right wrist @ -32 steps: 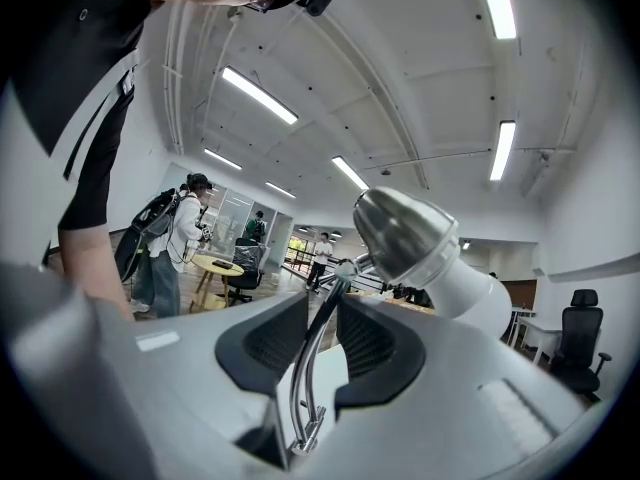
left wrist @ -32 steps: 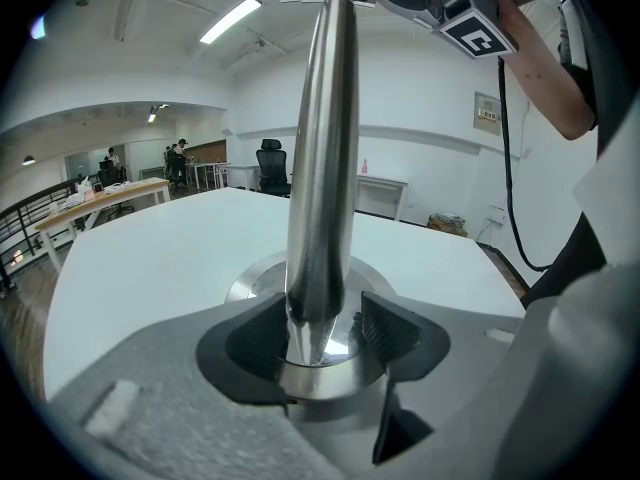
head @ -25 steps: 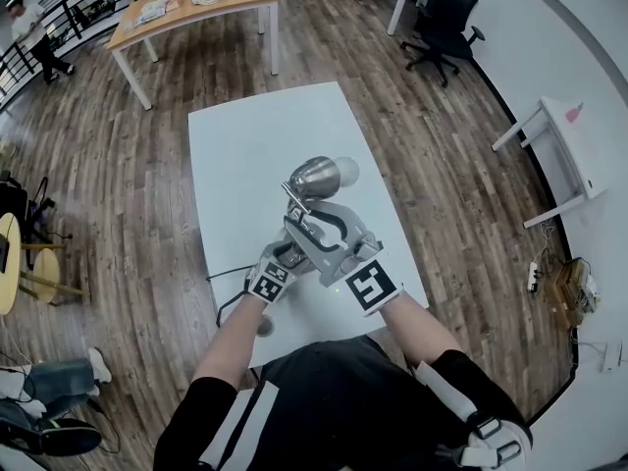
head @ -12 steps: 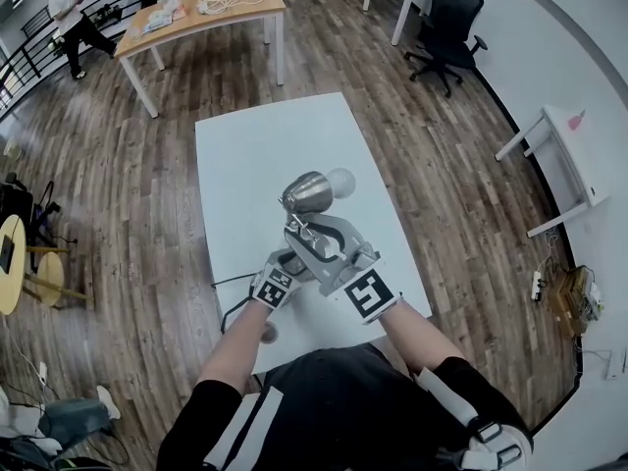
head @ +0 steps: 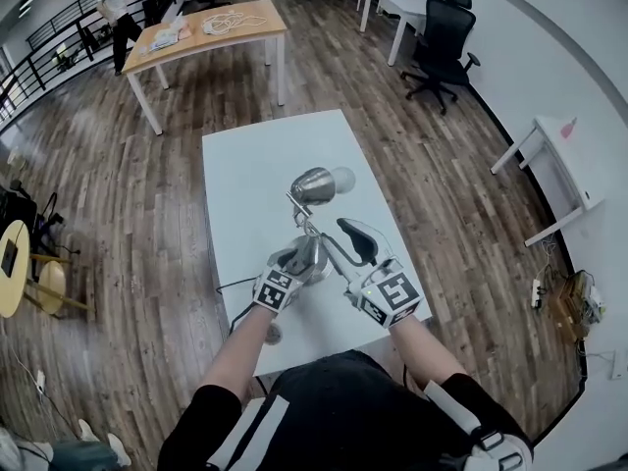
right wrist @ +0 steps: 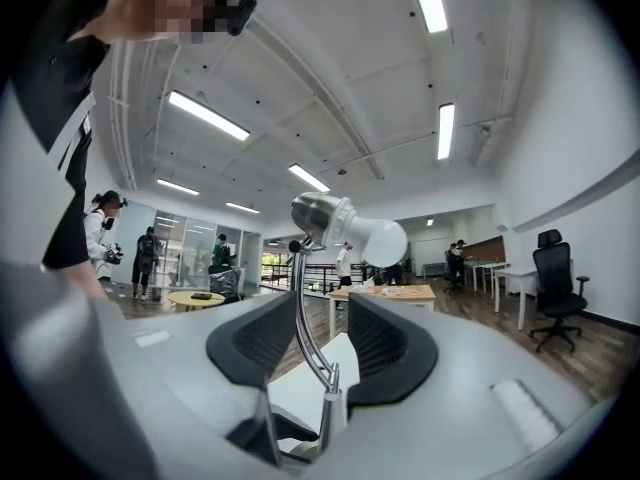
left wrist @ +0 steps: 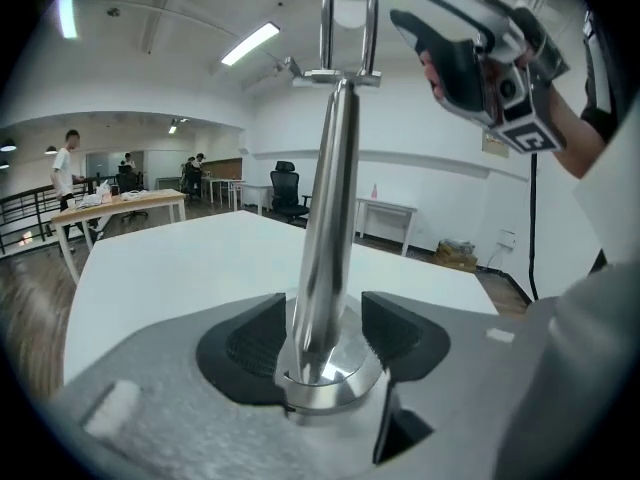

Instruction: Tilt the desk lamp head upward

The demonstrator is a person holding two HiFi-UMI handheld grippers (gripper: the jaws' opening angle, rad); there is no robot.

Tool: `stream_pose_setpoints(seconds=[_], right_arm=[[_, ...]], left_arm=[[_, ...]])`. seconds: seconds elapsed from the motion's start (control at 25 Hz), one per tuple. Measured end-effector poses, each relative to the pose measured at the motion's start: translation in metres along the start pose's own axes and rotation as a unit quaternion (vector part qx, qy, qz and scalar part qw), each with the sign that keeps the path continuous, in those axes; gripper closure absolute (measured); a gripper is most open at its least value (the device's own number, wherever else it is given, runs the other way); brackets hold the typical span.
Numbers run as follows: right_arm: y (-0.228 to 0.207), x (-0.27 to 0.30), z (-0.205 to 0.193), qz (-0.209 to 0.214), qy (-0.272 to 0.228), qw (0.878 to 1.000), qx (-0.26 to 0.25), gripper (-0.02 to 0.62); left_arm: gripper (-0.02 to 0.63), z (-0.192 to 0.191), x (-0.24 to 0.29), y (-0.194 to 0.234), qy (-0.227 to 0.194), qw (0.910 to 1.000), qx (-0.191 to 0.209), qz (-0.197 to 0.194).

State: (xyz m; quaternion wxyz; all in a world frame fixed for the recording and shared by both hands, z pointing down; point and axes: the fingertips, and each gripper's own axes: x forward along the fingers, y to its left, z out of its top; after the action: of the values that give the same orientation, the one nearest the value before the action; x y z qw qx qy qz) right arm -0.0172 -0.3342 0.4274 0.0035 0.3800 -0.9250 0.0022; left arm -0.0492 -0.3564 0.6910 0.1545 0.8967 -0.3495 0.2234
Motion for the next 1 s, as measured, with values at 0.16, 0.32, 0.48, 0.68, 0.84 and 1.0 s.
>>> stream_pose_setpoints(seconds=[0.16,0.32,0.48,0.68,0.84,1.0], right_arm=[[-0.009,-0.037,-0.001,-0.052,-0.012,0.998,0.018,0.439],[-0.014,-0.068,-0.004,-0.080,-0.021,0.996,0.037,0.461],[-0.028,-0.096,-0.006,-0.086,-0.031,0.995,0.040,0.511],[-0.033,-0.134,0.000,-0.061,-0.049,0.996,0.036,0.548],[-0.047,-0.179,-0.003,-0.041,-0.045,0.998,0.025,0.569],[-0.055,-0.216,-0.006,-0.017,-0.046,0.998,0.029,0.584]], left_arm=[[0.371,0.022,-0.032,-0.016,-0.066,0.9976,-0.016,-0.008],[0.374,0.043,-0.061,-0.026,-0.125,0.9918,-0.025,-0.009],[0.560,0.070,-0.082,-0.048,-0.174,0.9845,-0.022,0.011],[0.604,0.093,-0.102,-0.082,-0.213,0.9761,-0.021,0.037],[0.604,0.105,-0.113,-0.115,-0.241,0.9673,-0.027,0.076],[0.604,0.108,-0.132,-0.149,-0.262,0.9562,-0.034,0.126]])
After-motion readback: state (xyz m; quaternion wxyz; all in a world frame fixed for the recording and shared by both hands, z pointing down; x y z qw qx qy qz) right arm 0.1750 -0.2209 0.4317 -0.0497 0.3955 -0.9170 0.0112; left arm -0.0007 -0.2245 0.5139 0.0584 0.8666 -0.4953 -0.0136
